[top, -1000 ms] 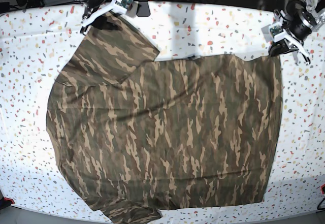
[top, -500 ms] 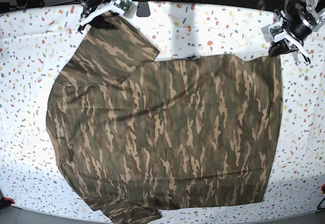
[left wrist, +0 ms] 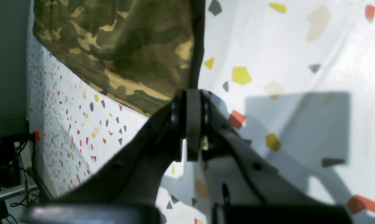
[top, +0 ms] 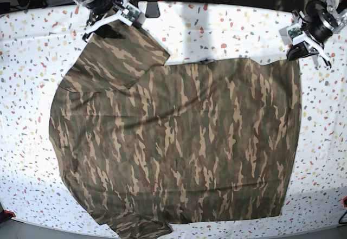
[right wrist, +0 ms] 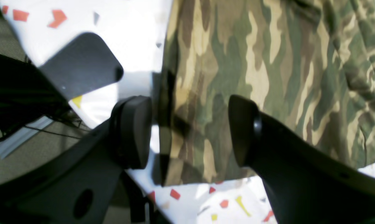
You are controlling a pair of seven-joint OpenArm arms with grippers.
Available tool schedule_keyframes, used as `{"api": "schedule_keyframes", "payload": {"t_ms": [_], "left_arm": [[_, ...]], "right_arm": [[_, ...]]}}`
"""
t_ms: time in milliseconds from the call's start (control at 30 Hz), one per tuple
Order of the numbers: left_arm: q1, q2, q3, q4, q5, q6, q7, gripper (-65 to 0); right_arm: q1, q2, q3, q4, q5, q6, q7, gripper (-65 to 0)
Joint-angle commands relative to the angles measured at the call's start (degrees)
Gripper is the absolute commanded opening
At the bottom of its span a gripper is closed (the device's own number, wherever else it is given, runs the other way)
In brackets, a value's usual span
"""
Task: Fold the T-shirt properly
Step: 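Grasp the sleeve edge with the right gripper and the body edge with the left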
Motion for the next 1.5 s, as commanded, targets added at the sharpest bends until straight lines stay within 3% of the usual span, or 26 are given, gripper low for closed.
{"api": "schedule_keyframes", "payload": {"t_ms": [0,200,433,567,633,767,833,1067,1167,1467], "left_arm": [[0.0,-1.0,-0.3,0.6,-0.2,0.5,-0.2,-65.0],[0.0,-1.0,-0.3,0.6,-0.2,0.5,-0.2,-65.0],[0.0,-1.0,-0.3,0.6,-0.2,0.5,-0.2,-65.0],[0.0,-1.0,-0.3,0.6,-0.2,0.5,-0.2,-65.0],[0.0,-1.0,-0.3,0.6,-0.2,0.5,-0.2,-65.0],[0.0,-1.0,-0.3,0.6,-0.2,0.5,-0.2,-65.0],[0.0,-1.0,-0.3,0.6,-0.2,0.5,-0.2,-65.0],[0.0,-1.0,-0.3,0.6,-0.2,0.5,-0.2,-65.0],[0.0,-1.0,-0.3,0.6,-0.2,0.5,-0.2,-65.0],[0.0,-1.0,-0.3,0.6,-0.2,0.5,-0.3,-65.0]], "right_arm": [[-0.5,1.7,0.6,-0.7,-5.3,-0.4,-8.7,-27.3],[-0.5,4.2,0.6,-0.7,-7.3,-0.7,-10.7,-27.3],[-0.5,4.2,0.6,-0.7,-12.0,-11.4,-15.4,-27.3],[-0.5,4.2,0.5,-0.7,-11.4,-11.0,-15.2,-27.4],[-0.5,4.2,0.5,-0.7,-10.8,-10.4,-15.3,-32.3],[-0.5,4.2,0.5,-0.7,-9.8,-10.6,-15.3,-51.4],[-0.5,4.2,0.5,-0.7,-9.8,-11.3,-15.3,-57.5],[-0.5,4.2,0.5,-0.7,-10.3,-15.5,-15.4,-58.6],[-0.5,4.2,0.5,-0.7,-10.3,-15.5,-15.4,-64.7],[-0.5,4.2,0.5,-0.7,-10.5,-15.5,-15.3,-65.0]]}}
